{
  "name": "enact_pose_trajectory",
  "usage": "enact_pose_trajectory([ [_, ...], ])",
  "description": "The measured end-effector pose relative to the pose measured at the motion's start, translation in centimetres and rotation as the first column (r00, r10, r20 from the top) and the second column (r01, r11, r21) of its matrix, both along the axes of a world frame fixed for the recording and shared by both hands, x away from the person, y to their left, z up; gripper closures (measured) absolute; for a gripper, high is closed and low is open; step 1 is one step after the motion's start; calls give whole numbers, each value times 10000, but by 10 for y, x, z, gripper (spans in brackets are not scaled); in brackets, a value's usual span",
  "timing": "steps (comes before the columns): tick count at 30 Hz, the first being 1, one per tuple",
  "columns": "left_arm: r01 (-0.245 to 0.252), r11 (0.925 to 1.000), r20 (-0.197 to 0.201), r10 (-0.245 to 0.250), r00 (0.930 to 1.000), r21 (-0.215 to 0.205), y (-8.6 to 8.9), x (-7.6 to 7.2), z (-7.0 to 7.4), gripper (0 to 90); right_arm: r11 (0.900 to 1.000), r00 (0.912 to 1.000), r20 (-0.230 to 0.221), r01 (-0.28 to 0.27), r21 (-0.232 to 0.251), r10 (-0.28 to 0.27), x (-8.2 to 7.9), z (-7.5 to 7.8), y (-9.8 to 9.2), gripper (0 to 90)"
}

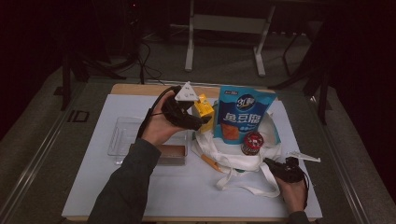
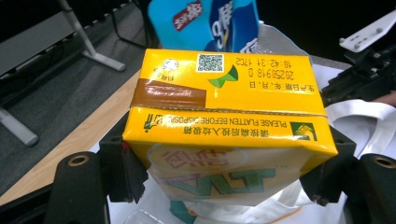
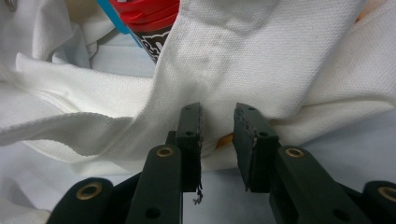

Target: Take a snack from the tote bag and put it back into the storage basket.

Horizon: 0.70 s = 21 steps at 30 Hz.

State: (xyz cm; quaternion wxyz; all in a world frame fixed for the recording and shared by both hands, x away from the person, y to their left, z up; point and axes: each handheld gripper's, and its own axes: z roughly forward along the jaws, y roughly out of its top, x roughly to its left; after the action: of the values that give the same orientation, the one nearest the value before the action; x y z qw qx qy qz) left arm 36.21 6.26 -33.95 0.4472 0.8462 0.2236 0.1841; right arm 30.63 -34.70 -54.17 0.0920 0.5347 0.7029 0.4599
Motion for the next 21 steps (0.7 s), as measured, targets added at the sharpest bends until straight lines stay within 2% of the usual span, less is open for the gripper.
enact_pose_trajectory([
  [16, -618, 9981, -13, 618, 9981, -84, 20, 1, -2, 288, 10000, 10000, 27, -8, -24, 8, 0, 0, 0, 718],
  [21, -721, 9974, -31, 721, 9974, 7, 23, 1, -3, 288, 10000, 10000, 27, -8, -27, 8, 0, 0, 0, 718],
])
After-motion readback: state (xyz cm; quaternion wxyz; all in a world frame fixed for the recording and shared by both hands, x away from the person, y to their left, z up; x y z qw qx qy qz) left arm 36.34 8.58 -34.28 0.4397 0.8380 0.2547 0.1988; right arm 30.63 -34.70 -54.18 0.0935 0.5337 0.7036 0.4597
